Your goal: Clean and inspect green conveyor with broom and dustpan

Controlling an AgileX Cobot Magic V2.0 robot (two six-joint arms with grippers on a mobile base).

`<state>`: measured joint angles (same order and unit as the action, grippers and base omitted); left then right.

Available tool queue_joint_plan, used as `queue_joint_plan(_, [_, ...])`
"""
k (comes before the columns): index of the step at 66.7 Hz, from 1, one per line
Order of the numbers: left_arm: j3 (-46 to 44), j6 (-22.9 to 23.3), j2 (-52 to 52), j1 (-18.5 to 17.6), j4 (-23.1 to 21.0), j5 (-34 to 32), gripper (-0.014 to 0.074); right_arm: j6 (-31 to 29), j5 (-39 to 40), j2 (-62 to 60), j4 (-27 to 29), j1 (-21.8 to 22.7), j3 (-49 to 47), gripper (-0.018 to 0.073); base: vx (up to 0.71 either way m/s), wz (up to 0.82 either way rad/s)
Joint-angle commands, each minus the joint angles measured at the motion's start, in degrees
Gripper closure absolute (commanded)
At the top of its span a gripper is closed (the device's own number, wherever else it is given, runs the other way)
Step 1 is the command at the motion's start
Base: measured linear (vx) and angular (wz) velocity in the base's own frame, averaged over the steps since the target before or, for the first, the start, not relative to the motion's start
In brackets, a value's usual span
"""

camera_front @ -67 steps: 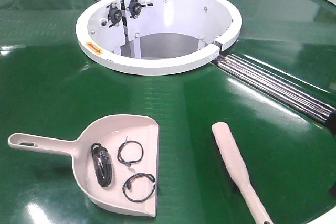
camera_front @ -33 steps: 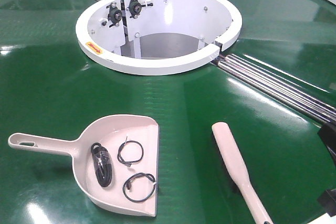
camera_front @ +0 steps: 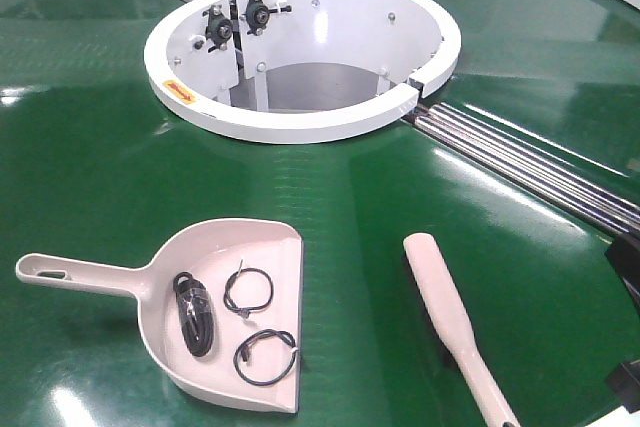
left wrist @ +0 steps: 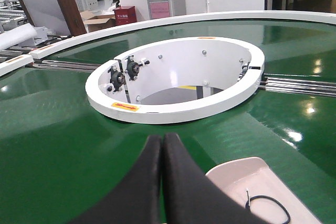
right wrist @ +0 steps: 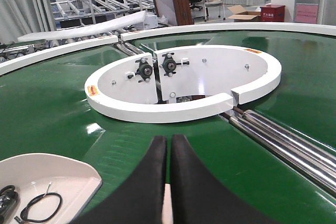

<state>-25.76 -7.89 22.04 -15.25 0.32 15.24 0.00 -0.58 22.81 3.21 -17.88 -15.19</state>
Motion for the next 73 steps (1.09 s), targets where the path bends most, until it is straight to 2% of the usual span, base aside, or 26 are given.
queue_joint_plan(1, [-1.1,0.5,0.4,-0.4,-0.3,-4.2,0.0620,-0.4,4.5,0.3,-0.4,0.1,-1.5,0.0564,0.00,0.00])
queue_joint_plan(6, [-0.1,0.5,0.2,1.2,-0.3,-4.6,0.0620,-0.4,4.5,0.3,-0.4,0.1,-1.5,0.0564,0.00,0.00])
queue_joint_plan(16, [5.4,0.9,-2.6,7.6,-1.6,-7.1,0.0620,-0.3,4.4,0.3,-0.4,0.1,-1.5,0.0564,0.00,0.00])
queue_joint_plan(25, [14.6,1.1,-10.2,11.1,-2.4,-10.5,0.0620,-0.3,4.4,0.3,-0.4,0.1,-1.5,0.0564,0.00,0.00])
queue_joint_plan(37, [26.4,1.2,-21.4,15.2,-2.4,-11.3,0.0620,0.0,4.4,0.3,-0.4,0.1,-1.5,0.0564,0.00,0.00])
queue_joint_plan(41, [28.9,2.0,-24.2,15.8,-2.4,-12.2,0.0620,0.0,4.4,0.3,-0.4,0.1,-1.5,0.0564,0.00,0.00])
queue_joint_plan(48, [28.7,2.6,-23.7,15.8,-2.3,-10.4,0.0620,0.0,4.4,0.3,-0.4,0.1,-1.5,0.0564,0.00,0.00])
queue_joint_plan(73, [28.7,2.6,-23.6,15.8,-2.3,-10.2,0.0620,0.0,4.3,0.3,-0.4,0.1,-1.5,0.0564,0.00,0.00])
